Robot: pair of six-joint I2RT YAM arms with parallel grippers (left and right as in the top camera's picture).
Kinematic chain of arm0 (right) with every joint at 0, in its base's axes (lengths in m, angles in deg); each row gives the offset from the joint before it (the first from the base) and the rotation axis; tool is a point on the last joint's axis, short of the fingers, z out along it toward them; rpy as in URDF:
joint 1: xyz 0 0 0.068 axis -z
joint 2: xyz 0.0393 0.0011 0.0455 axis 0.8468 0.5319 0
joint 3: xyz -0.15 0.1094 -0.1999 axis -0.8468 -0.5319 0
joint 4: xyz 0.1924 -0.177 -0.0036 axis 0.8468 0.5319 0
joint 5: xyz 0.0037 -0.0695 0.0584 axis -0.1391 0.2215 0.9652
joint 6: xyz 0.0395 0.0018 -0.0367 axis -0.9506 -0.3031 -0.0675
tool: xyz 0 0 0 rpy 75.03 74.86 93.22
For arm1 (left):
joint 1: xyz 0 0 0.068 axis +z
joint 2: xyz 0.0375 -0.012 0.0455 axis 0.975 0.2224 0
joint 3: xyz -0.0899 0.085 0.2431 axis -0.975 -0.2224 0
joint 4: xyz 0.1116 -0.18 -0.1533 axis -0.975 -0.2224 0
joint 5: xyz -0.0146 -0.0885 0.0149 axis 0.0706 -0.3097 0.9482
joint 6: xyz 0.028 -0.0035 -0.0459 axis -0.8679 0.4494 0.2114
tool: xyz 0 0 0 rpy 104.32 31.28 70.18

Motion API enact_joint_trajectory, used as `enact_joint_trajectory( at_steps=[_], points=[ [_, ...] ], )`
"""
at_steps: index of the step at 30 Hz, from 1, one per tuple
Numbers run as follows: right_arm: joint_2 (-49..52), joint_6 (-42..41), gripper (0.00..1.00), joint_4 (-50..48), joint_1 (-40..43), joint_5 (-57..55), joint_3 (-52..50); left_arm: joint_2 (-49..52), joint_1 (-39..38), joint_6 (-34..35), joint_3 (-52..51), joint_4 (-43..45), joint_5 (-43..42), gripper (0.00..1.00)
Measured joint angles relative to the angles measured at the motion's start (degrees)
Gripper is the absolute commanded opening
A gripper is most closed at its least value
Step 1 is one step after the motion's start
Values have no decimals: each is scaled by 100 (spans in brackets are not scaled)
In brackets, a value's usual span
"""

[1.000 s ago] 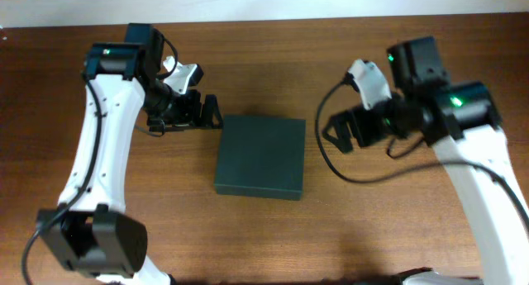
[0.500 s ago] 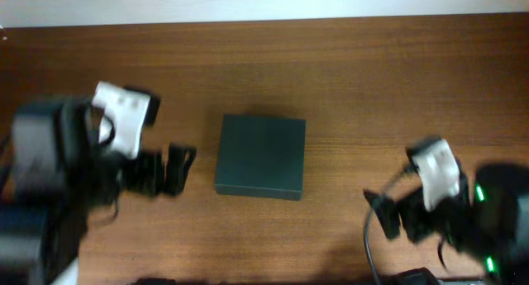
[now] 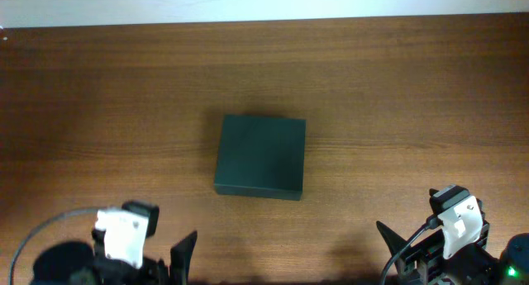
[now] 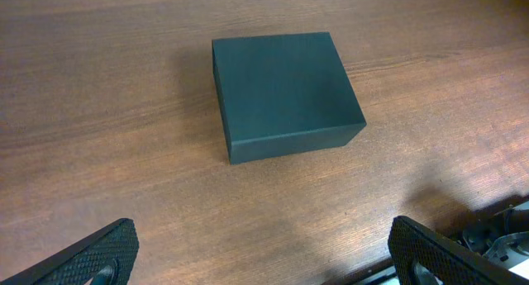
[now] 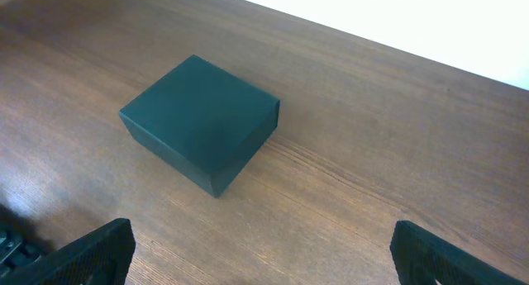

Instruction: Pack container

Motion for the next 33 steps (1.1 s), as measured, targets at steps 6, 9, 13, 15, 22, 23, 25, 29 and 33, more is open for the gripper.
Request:
enact_joint_trajectory(
  at_steps=[6,9,13,15,22,23,25,29,33],
  points=[
    [0,2,99,0,0,-7,-4,-330,0,98,-57,-20,0,99],
    [0,4,99,0,0,-9,-4,-330,0,103,-57,-125,0,99],
    [0,4,99,0,0,-7,-4,-330,0,120,-66,-208,20,99],
    [0,2,99,0,0,-7,-4,-330,0,120,-68,-205,107,99],
    [0,2,99,-2,0,-7,-9,-339,0,92,-173,448,710,99],
    [0,2,99,0,0,-7,-9,-365,0,35,-264,695,782,99],
    [0,-2,99,0,0,-9,-20,-455,0,-63,-494,1139,881,99],
    [0,2,99,0,0,-11,-26,-925,0,-258,-1462,2142,1001,99],
    [0,4,99,2,0,-15,-26,-1526,0,-361,-2789,2986,1126,99]
  ],
)
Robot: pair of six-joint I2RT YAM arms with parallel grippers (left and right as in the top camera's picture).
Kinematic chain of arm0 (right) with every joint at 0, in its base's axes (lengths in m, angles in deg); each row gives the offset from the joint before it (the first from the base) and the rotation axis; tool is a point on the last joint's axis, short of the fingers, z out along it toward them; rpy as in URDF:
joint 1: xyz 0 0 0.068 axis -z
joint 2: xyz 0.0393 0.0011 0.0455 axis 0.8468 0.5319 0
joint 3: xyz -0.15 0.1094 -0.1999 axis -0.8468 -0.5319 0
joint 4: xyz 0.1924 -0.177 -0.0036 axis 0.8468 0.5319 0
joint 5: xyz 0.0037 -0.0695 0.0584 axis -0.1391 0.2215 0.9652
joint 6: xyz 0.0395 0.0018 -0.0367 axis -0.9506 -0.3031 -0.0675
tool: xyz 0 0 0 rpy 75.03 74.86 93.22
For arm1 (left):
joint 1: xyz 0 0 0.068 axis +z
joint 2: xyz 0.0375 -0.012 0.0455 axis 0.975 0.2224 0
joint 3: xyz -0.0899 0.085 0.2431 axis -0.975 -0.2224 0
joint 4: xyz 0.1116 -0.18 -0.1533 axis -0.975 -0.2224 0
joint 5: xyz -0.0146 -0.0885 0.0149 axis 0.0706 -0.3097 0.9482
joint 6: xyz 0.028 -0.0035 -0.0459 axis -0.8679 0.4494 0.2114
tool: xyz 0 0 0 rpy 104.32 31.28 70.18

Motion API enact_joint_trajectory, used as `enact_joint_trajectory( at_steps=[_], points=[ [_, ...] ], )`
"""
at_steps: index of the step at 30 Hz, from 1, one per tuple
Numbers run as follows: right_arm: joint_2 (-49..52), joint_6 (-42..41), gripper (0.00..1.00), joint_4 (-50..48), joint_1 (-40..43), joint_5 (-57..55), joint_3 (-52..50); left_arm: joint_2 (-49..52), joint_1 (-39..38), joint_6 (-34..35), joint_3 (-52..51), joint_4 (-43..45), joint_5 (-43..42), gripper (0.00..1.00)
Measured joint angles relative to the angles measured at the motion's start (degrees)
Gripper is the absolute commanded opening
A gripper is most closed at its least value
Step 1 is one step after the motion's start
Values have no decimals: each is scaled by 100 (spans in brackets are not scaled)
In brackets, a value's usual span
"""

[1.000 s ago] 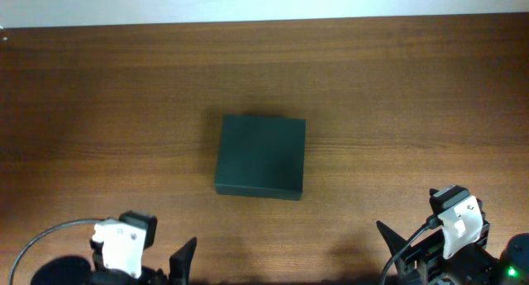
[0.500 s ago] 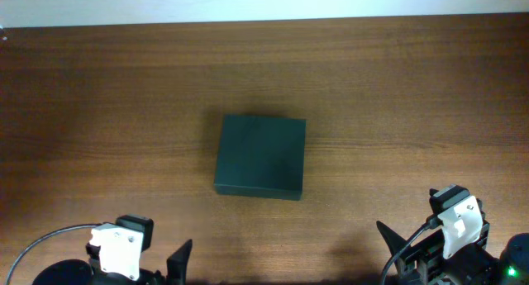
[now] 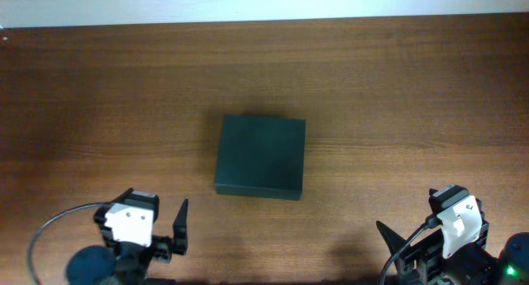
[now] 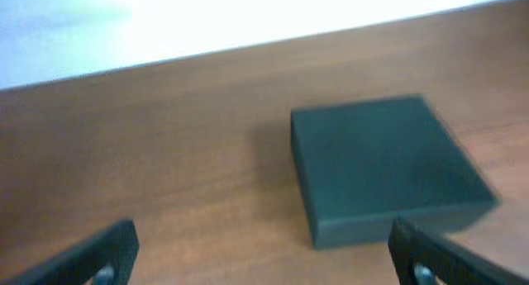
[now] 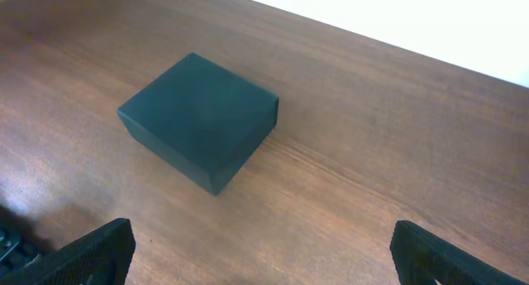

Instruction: Pack container

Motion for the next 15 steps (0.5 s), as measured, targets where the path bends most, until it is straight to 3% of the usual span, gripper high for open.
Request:
enact_joint_trajectory(
  at_steps=[7,15],
  points=[
    [0,0,99,-2,0,-11,0,-892,212,-39,-1803,643,83,99],
    [0,0,99,0,0,-11,0,-1436,649,-39,-2594,695,138,99]
  ],
)
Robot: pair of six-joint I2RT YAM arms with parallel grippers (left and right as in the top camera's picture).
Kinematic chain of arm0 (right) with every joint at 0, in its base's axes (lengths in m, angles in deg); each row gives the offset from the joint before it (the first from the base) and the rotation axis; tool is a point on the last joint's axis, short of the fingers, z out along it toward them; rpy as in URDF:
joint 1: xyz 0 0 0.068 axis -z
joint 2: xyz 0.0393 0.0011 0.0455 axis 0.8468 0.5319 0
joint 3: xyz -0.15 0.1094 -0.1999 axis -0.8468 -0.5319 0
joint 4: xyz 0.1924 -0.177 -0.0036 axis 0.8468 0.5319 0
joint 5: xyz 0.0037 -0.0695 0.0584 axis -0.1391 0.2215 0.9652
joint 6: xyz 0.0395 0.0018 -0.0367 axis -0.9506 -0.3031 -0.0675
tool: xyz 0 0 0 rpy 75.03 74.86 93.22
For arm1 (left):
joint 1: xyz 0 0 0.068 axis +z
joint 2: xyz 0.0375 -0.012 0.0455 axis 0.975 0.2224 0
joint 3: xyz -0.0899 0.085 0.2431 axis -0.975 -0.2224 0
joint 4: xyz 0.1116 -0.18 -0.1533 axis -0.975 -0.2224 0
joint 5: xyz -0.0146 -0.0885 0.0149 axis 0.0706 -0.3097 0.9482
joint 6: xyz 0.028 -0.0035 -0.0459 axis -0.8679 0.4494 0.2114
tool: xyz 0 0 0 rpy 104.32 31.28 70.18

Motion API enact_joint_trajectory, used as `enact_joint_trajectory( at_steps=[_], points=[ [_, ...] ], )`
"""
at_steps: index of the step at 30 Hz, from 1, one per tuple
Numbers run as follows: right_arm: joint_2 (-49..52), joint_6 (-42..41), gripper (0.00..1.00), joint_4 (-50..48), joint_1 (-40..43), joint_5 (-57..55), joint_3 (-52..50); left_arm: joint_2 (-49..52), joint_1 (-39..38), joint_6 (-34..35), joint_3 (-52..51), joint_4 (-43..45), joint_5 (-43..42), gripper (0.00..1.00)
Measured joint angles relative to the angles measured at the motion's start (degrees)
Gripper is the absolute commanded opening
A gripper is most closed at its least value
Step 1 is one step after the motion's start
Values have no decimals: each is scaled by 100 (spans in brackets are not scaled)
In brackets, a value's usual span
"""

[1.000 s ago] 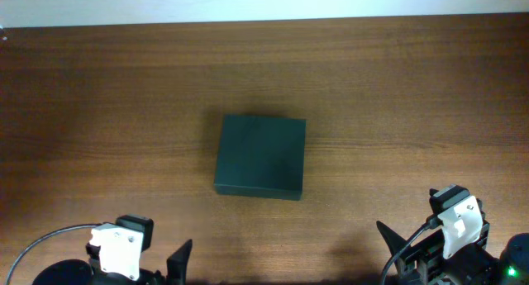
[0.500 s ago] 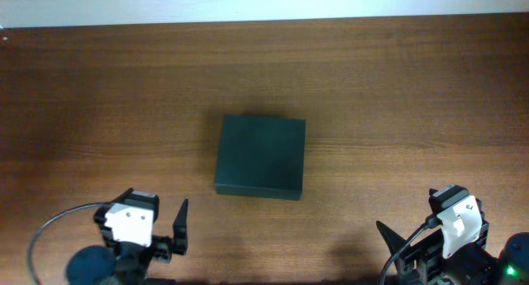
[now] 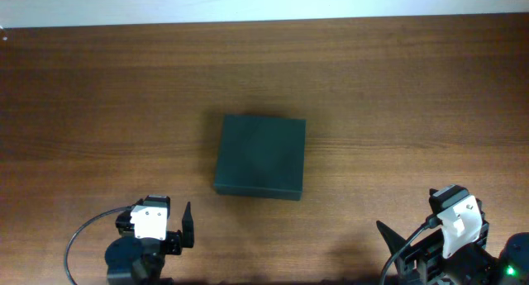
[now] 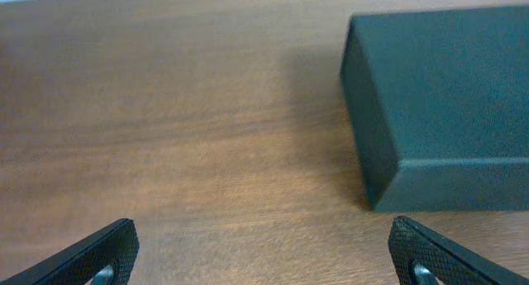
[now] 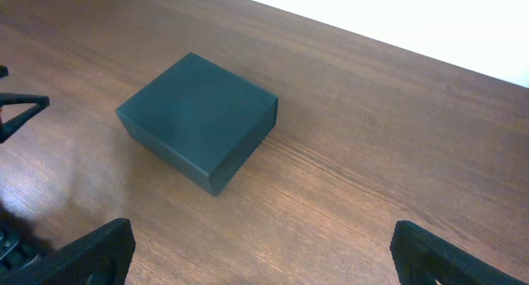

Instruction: Pack container

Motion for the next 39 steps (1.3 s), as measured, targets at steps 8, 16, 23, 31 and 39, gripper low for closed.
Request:
enact_joint_trajectory(
  at_steps=[8,16,23,31,39],
  points=[
    [0,0,99,-2,0,0,0,0,72,0,-557,13,44,99],
    [0,2,99,-2,0,0,0,0,72,46,-651,17,227,99],
    [0,-2,99,-2,0,0,0,0,72,413,-649,17,525,99],
    [0,9,99,-2,0,0,0,0,72,629,-651,17,616,99],
    [0,11,99,-2,0,0,0,0,72,693,-651,17,597,99]
  ],
)
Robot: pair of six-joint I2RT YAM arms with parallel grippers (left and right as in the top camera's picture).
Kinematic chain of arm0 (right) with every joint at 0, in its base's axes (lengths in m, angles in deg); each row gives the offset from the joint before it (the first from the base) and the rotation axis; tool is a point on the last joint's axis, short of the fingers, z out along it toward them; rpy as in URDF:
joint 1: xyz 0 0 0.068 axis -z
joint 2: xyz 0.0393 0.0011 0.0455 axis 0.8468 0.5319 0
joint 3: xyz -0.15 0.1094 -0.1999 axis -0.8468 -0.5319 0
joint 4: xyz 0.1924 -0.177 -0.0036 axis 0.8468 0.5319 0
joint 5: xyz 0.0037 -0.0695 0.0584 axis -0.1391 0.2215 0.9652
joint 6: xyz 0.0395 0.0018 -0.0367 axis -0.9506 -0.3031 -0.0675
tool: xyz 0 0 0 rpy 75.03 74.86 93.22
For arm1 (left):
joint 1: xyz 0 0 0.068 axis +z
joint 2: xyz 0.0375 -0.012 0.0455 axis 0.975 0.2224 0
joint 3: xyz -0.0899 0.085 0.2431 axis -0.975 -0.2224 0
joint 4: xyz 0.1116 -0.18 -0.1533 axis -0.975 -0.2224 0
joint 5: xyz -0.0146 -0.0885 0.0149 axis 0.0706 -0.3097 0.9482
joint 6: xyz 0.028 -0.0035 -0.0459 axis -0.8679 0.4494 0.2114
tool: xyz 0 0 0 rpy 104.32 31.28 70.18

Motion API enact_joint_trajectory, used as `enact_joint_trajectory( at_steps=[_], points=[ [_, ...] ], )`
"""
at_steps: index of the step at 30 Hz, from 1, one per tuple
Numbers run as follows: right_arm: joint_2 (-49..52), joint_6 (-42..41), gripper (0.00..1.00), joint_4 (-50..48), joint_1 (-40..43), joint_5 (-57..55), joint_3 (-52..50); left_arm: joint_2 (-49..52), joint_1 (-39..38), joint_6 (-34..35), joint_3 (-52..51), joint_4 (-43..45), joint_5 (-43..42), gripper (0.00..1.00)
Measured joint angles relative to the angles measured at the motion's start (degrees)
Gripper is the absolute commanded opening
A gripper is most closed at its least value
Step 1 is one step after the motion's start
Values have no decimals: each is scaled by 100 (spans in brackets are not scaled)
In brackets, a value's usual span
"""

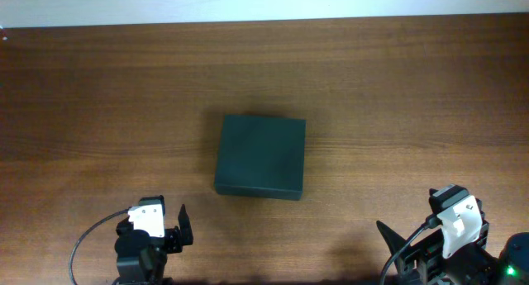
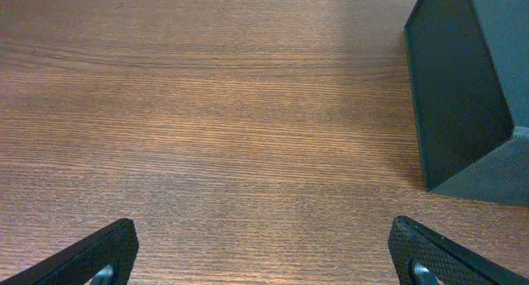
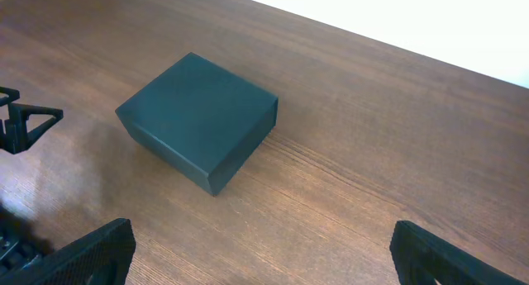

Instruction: Pack container

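Note:
A dark green closed box [image 1: 260, 156] lies in the middle of the wooden table. It shows at the right edge of the left wrist view [image 2: 467, 87] and at centre left in the right wrist view [image 3: 198, 120]. My left gripper [image 1: 153, 232] is near the front edge, left of and nearer than the box, and it hangs low over bare wood. It [image 2: 264, 256] is wide open and holds nothing. My right gripper [image 1: 438, 248] sits at the front right, far from the box. It [image 3: 264, 256] is also wide open and empty.
The brown wooden table [image 1: 397, 87] ends at a white wall along the far edge. The left gripper [image 3: 25, 124] pokes into the right wrist view at the left edge. A black cable [image 1: 91, 235] loops from the left arm.
The left gripper has come lower over the table. In its view the box has shifted to the right edge and looks larger. The right arm has not moved.
The left gripper was open at the front left corner, viewing the whole box from above. Then it stood a little further right, with the far wall in its view. Later it was nearer the box's left front, and now it is low over the wood there. The right gripper stayed still.

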Motion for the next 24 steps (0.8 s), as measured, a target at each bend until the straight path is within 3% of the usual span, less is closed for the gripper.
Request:
enact_joint_trajectory(
  at_steps=[18,24],
  points=[
    [-17,0,99,-13,0,-223,-50,0,0,7,2,0,0,99],
    [-610,0,99,-935,0,-612,-1314,-4,0,7,0,0,-2,99]
  ],
)
